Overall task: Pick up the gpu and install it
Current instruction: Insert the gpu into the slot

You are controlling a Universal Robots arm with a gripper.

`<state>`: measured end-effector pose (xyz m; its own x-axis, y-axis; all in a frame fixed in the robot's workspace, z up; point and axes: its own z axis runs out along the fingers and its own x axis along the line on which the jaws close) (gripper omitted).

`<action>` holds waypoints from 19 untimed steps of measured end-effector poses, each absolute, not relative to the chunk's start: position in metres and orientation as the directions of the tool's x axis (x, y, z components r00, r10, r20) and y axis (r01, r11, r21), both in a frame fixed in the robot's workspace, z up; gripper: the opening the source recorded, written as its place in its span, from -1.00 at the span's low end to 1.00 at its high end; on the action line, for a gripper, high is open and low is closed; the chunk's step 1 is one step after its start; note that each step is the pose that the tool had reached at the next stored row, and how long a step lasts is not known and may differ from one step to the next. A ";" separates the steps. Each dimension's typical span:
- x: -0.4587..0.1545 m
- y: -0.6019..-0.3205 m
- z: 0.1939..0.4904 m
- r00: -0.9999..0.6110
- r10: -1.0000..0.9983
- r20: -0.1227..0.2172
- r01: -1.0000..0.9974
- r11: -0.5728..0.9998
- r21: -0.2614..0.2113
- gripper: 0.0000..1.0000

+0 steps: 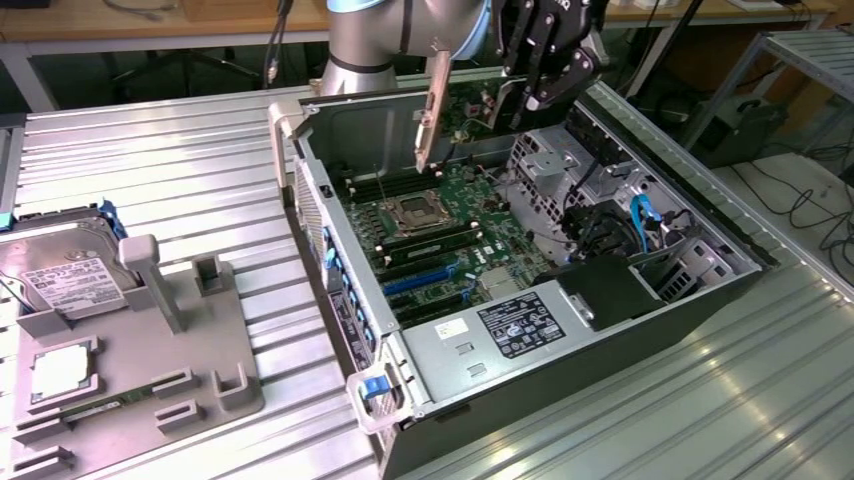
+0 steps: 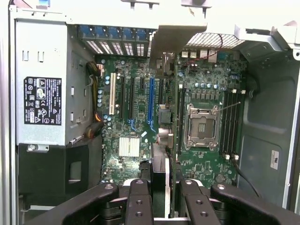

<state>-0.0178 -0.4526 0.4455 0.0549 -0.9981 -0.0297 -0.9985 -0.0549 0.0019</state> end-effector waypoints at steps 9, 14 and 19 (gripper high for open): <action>-0.021 -0.453 0.438 0.050 -0.998 -0.026 -0.999 -0.050 -0.005 -0.44; -0.021 -0.453 0.435 0.048 -0.999 -0.025 -0.999 -0.048 -0.005 -0.44; -0.022 -0.453 0.427 0.037 -0.999 -0.025 -0.999 -0.037 -0.007 -0.44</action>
